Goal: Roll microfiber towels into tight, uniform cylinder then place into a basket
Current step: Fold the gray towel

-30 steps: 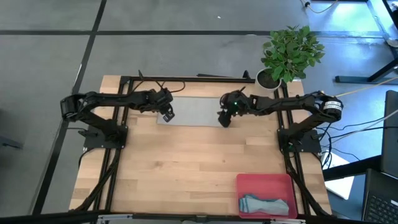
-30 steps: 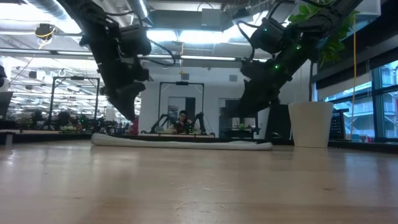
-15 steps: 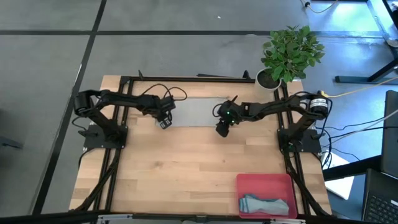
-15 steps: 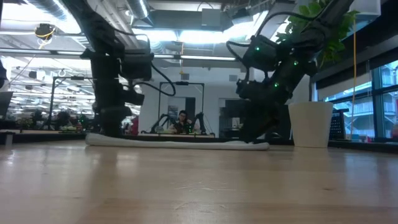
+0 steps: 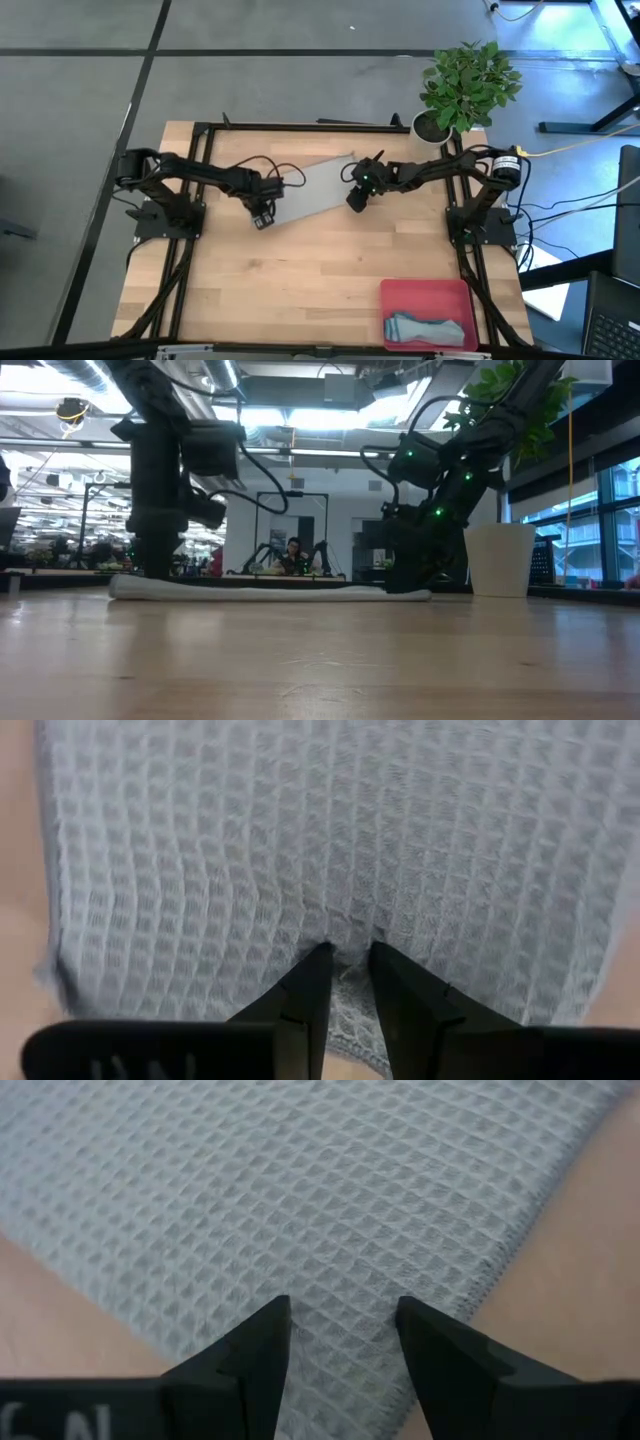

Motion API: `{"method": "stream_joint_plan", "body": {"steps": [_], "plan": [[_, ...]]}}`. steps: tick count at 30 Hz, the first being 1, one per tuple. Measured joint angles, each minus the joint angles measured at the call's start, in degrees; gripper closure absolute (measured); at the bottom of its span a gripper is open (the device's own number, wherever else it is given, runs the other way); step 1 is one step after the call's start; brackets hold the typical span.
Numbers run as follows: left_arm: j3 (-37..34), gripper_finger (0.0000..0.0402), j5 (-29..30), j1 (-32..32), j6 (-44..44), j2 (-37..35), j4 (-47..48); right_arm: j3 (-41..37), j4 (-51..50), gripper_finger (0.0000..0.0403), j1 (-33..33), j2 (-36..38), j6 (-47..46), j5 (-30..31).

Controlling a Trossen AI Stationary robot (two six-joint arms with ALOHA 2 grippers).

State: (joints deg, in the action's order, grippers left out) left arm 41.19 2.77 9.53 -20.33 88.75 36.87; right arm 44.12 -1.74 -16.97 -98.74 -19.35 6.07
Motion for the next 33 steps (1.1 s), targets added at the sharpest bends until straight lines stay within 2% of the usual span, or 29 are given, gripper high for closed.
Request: {"method": "stream_joint_plan", "body": {"steps": [9,13,17,21,26,29,33], "plan": [[-0.3,0.0328,-9.4,-7.9,-0.7,0.3,-9.7,0.0,-0.1,0.0214,-1.8,-0.2,0.2,3.8],[-0.3,0.0328,-10.8,-10.8,0.1,0.5,-14.8,0.0,0.5,0.0214,-2.5,-0.2,0.2,4.0],[1.1,0.0328,-9.8,-12.0,1.3,-0.5,-14.1,0.1,0.8,0.0214,-2.6,0.6,0.2,4.0],[4.0,0.0328,-5.1,-12.0,2.9,-3.7,-11.0,2.1,-1.6,0.0214,-2.6,2.8,0.3,3.7],[5.1,0.0328,4.1,-11.8,4.1,-7.7,-5.6,4.6,-3.2,0.0214,-0.7,3.8,0.2,-4.1],[4.9,0.0327,5.3,-11.7,2.9,-8.1,-2.8,4.6,-3.4,0.0214,1.7,3.7,0.0,-7.6],[2.1,0.0327,5.3,-11.5,2.6,-7.2,-4.3,4.6,-3.6,0.0214,4.7,2.5,-1.4,-7.7]]}}
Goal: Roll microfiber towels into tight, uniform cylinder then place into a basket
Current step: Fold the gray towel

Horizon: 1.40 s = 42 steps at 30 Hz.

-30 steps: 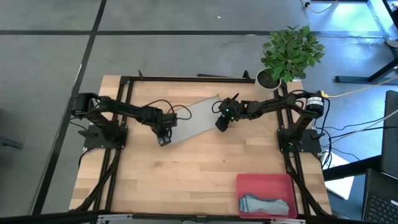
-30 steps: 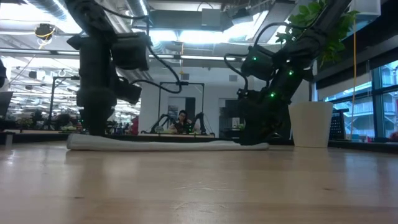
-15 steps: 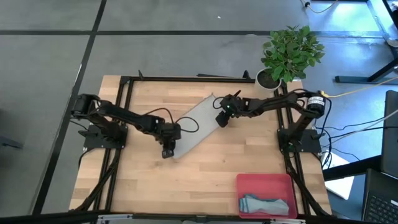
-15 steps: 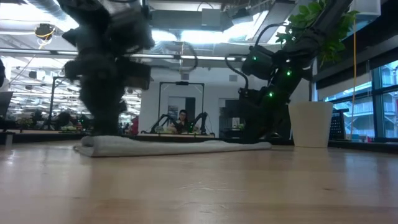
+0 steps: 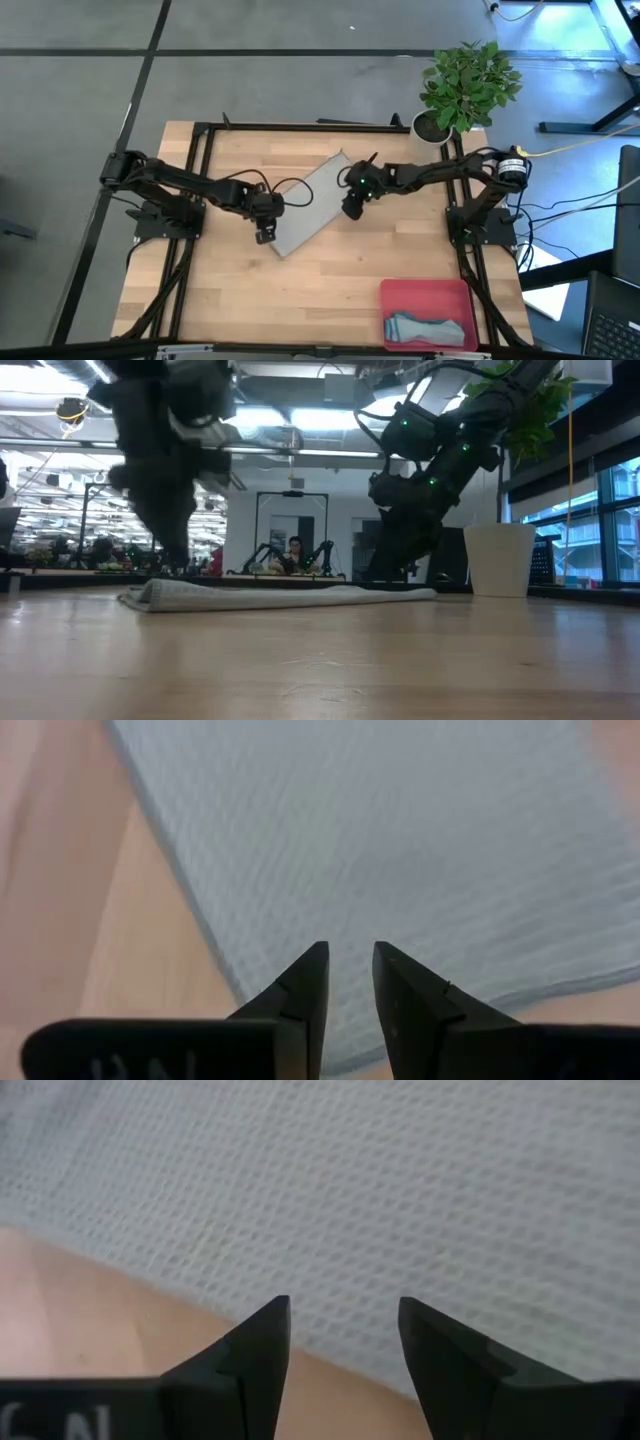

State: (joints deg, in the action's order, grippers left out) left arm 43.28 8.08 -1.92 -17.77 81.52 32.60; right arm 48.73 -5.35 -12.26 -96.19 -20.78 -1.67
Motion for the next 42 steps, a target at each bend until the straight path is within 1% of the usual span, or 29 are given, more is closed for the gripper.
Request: {"method": "stream_joint_plan", "body": {"steps": [3,7,10,16,19,23,26,30,33,35,38,42], "plan": [[-2.0,0.0327,0.5,0.3,-0.9,1.2,-0.1,0.0,0.2,0.0214,1.1,-1.3,-0.9,0.3],[-3.7,0.0327,4.3,0.1,-1.3,2.1,-2.3,0.0,0.4,0.0214,1.2,-3.6,-1.6,3.7],[-5.1,0.0327,4.2,0.1,-1.5,2.8,-4.2,0.0,0.7,0.0214,0.6,-5.3,-1.7,5.1],[-6.7,0.0327,4.1,-1.0,-4.6,4.4,-5.8,0.2,1.8,0.0214,-0.9,-6.5,-1.2,5.6],[-7.1,0.0327,4.7,-2.3,-7.5,4.4,-5.9,0.2,2.3,0.0214,-1.7,-6.6,-1.2,9.0],[-7.2,0.0327,2.7,-4.9,-10.6,4.5,-7.2,0.1,2.4,0.0214,-3.0,-6.7,-0.6,12.4],[-7.3,0.0327,-0.8,-6.9,-10.7,4.7,-12.8,0.0,3.7,0.0214,-4.0,-6.8,3.1,12.9],[-7.6,0.0327,-2.1,-9.0,-9.1,4.9,-19.9,-0.1,7.0,0.0214,-5.1,-6.8,3.4,13.5],[-7.6,0.0327,-2.3,-9.5,-7.3,5.0,-22.7,-0.1,9.2,0.0214,-5.3,-6.8,6.4,13.4],[-6.6,0.0327,-2.0,-9.4,-7.1,5.0,-21.9,-0.1,9.3,0.0214,-5.2,-5.9,7.6,13.4],[-4.4,0.0327,-1.3,-9.4,-4.3,4.8,-20.0,-0.1,9.4,0.0214,-5.2,-3.1,7.6,13.2],[-1.4,0.0327,2.7,-9.3,0.3,4.7,-17.1,0.0,6.1,0.0214,-4.6,1.0,5.8,12.5]]}}
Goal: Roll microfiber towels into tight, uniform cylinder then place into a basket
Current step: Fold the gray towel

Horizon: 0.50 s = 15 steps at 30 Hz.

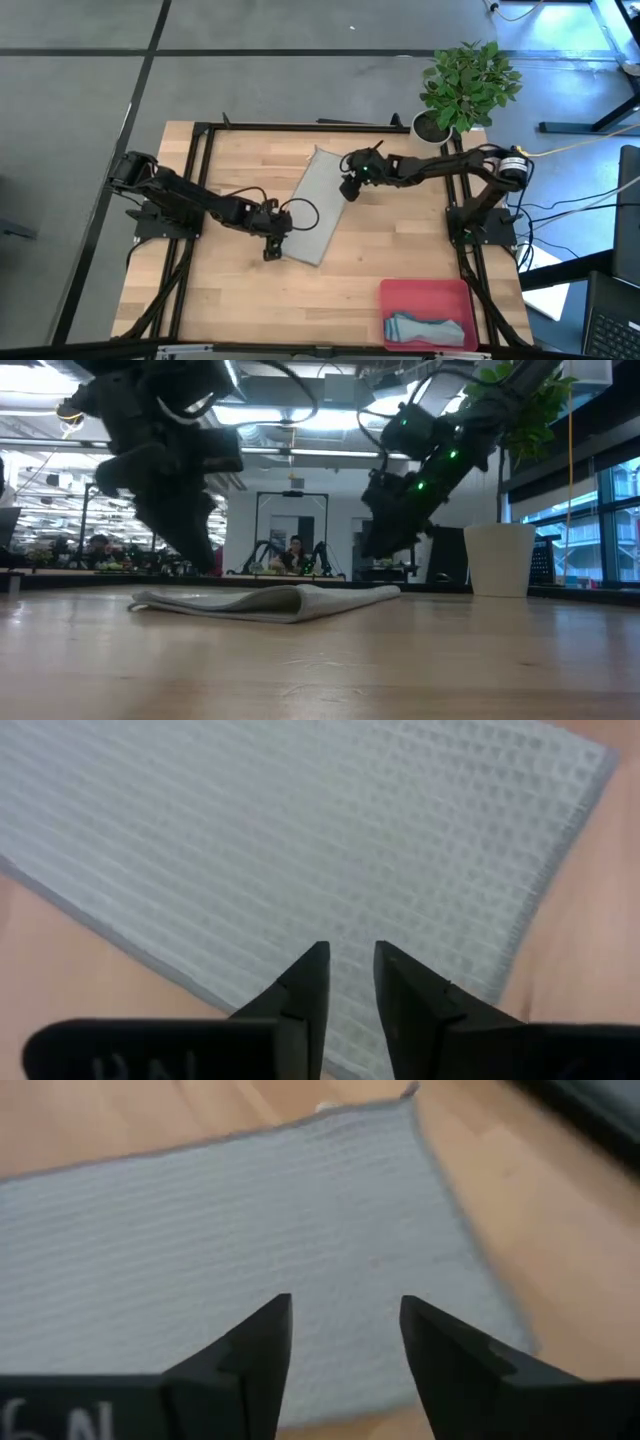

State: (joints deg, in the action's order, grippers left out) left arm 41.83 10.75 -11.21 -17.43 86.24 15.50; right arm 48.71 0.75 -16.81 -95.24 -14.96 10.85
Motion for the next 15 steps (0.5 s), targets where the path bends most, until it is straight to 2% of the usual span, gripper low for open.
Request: {"method": "stream_joint_plan", "body": {"steps": [5,15], "plan": [[0.3,0.0327,1.1,2.2,1.8,-0.1,2.2,0.0,-6.5,0.0214,1.3,1.3,-5.8,-6.4],[-2.2,0.0328,-1.5,5.1,1.2,2.4,3.5,0.0,-8.6,0.0214,4.3,-2.4,-7.5,-7.0]]}}
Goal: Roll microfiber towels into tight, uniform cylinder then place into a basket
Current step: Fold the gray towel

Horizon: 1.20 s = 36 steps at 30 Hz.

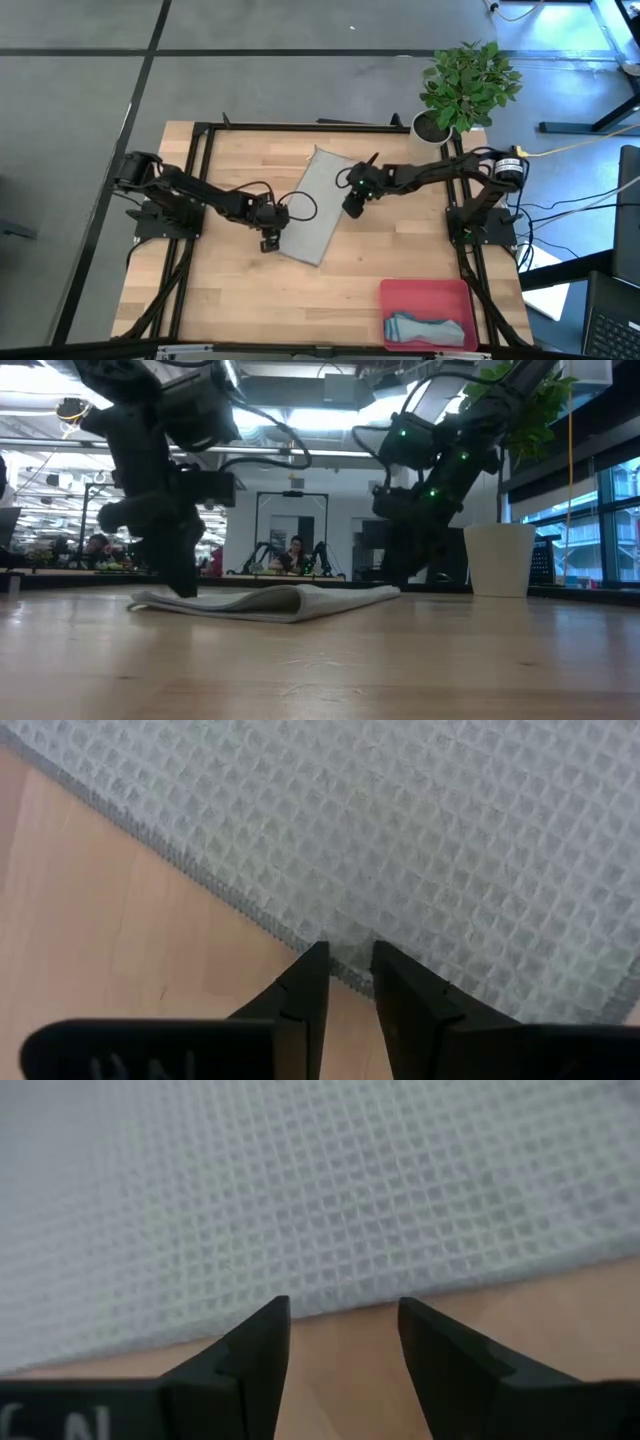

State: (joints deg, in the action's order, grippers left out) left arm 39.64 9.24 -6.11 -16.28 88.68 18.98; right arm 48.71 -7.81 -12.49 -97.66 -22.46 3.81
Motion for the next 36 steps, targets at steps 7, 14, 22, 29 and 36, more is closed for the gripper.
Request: {"method": "stream_joint_plan", "body": {"steps": [7,14,22,29,36], "plan": [[0.1,0.0328,-0.4,-1.1,-1.4,2.0,-1.3,0.0,0.7,0.0214,-0.8,-3.3,0.3,0.0],[0.0,0.0328,-1.6,-3.6,-4.1,2.1,-3.5,0.1,2.2,0.0214,-2.0,-4.0,2.0,1.1],[-0.1,0.0328,-2.3,-4.8,-4.2,2.2,-6.4,0.0,9.1,0.0214,-3.2,-4.3,7.2,2.9],[-0.2,0.0328,-2.3,-4.8,-1.6,1.2,-6.9,0.0,9.8,0.0214,-3.4,-2.2,14.5,2.5],[0.6,0.0327,-1.6,-4.8,0.7,-4.7,-4.4,0.0,9.0,0.0214,0.6,3.9,23.2,0.0]]}}
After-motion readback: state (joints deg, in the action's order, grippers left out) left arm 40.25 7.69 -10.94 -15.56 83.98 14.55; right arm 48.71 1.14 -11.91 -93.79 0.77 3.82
